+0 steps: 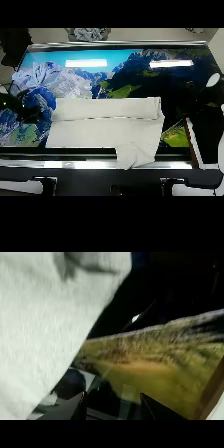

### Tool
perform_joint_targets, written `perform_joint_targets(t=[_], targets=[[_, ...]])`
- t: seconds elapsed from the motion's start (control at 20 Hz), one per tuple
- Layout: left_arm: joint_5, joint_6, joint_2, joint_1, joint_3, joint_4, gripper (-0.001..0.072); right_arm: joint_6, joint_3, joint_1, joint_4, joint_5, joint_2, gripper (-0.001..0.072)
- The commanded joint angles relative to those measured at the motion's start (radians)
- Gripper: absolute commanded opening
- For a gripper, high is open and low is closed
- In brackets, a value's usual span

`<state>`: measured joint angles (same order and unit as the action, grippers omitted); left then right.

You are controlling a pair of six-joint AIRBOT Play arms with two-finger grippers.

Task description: Fold the shirts.

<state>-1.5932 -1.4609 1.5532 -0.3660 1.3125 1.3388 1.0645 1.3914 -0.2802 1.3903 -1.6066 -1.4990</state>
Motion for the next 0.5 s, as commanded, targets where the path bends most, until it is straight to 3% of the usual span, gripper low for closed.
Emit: perform_joint_targets(t=[0.0, 0.15, 0.4, 0.45], targets=[[0.166, -0.043, -0.212, -0.002, -0.37, 0.061, 0.0397, -0.058, -0.175, -0.04, 0.003, 0.019, 0.109, 0.0427], [0.293, -0.019, -0.292, -0.002, -0.517, 0.042, 0.0396, -0.089, -0.218, -0.04, 0.001, -0.008, 0.124, 0.0427], [0.33, -0.005, -0.254, -0.002, -0.582, -0.021, 0.0395, -0.089, -0.219, -0.04, 0.001, -0.005, 0.15, 0.0427], [0.346, 0.002, -0.251, 0.0, -0.588, -0.041, 0.0353, -0.089, -0.222, -0.04, 0.002, -0.003, 0.159, 0.0427]])
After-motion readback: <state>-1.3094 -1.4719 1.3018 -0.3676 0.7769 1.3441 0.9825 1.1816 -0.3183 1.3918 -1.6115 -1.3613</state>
